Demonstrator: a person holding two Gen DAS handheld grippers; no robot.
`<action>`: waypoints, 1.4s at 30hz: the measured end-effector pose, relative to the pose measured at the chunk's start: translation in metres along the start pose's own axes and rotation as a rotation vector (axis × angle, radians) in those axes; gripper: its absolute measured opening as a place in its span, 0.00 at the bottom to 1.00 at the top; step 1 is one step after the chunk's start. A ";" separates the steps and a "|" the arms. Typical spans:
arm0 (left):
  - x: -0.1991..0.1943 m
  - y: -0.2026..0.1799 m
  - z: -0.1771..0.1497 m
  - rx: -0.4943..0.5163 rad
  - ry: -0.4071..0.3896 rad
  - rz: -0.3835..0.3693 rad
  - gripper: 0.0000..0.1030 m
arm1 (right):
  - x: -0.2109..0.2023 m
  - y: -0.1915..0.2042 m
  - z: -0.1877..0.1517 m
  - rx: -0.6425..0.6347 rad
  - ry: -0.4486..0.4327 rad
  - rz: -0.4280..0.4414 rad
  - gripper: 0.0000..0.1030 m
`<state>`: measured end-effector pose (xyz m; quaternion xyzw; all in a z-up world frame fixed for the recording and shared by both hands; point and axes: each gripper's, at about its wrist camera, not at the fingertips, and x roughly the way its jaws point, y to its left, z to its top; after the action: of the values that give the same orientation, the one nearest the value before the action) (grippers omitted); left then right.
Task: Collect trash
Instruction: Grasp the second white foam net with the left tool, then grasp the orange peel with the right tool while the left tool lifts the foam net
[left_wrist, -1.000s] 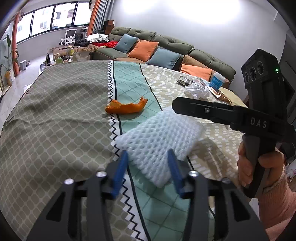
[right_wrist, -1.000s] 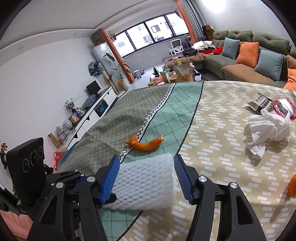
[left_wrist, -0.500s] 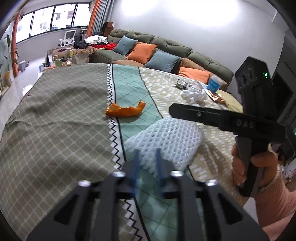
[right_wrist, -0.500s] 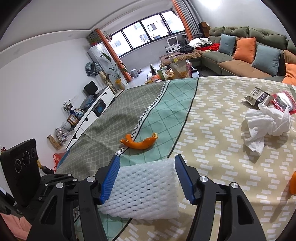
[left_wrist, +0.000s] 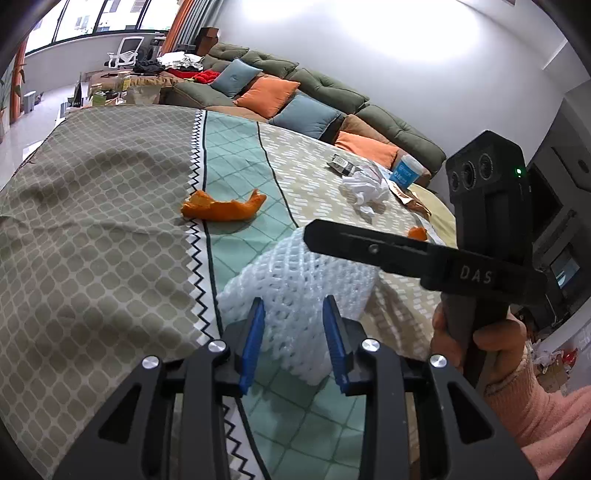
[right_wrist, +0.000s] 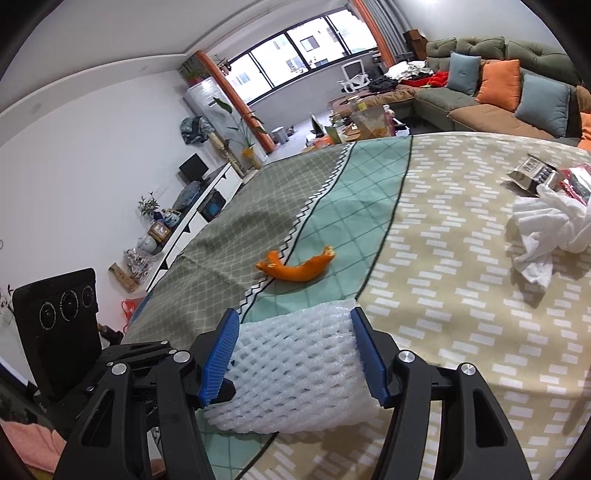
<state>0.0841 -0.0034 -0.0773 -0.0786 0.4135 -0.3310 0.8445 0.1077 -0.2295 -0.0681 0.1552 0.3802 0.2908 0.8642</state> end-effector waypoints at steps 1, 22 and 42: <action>0.000 -0.001 0.000 0.003 -0.001 0.001 0.32 | 0.001 0.002 0.000 0.000 0.001 0.006 0.61; -0.072 0.027 -0.020 -0.011 -0.115 0.161 0.10 | 0.045 0.005 0.035 0.011 0.028 -0.095 0.54; -0.106 0.056 -0.028 -0.073 -0.168 0.220 0.10 | 0.048 0.006 0.026 0.058 0.039 -0.003 0.09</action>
<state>0.0447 0.1097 -0.0498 -0.0906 0.3593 -0.2134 0.9040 0.1507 -0.1963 -0.0745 0.1735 0.4056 0.2813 0.8522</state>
